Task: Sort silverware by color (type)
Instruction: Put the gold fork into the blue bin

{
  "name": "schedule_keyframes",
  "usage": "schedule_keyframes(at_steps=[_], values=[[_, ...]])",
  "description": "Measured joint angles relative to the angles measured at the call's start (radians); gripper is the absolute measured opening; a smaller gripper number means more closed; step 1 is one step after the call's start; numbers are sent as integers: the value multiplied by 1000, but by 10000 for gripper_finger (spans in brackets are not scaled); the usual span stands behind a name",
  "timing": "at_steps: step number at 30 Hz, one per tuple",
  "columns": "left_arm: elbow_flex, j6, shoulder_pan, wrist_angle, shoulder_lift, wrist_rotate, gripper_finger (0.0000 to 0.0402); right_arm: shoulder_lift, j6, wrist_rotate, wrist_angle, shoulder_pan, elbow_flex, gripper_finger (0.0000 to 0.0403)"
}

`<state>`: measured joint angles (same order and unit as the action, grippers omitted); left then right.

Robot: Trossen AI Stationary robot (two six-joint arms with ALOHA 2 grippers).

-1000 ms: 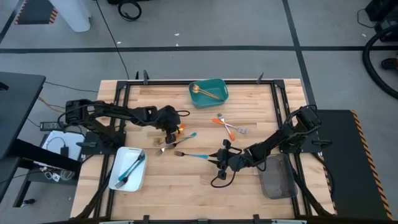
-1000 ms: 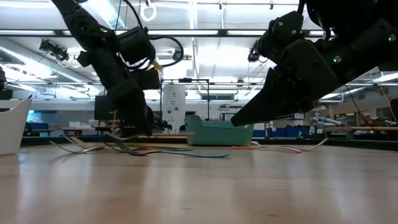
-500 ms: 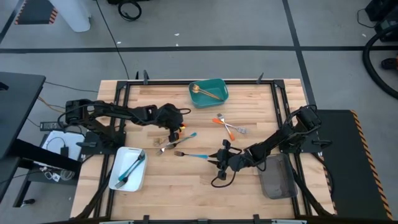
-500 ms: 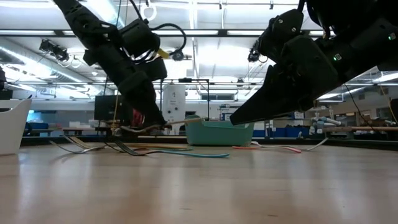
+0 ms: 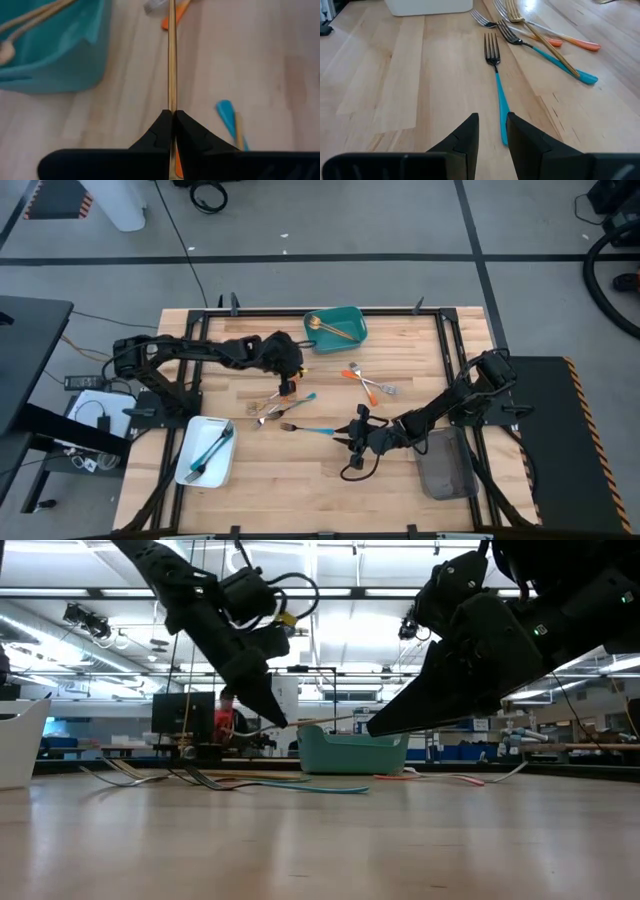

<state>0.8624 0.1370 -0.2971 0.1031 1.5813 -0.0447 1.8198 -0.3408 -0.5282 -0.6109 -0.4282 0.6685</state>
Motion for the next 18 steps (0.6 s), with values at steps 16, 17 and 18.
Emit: schedule_keyframes(at_steps=[16, 17, 18], values=[[294, 156, -87, 165, 124, -3, 20, 0, 2, 23, -1, -1, 0, 105], [301, 164, -93, 166, 125, -3, 20, 0, 2, 24, -1, -1, 0, 105], [309, 169, -98, 167, 125, -3, 20, 0, 2, 24, -2, -1, 0, 105]])
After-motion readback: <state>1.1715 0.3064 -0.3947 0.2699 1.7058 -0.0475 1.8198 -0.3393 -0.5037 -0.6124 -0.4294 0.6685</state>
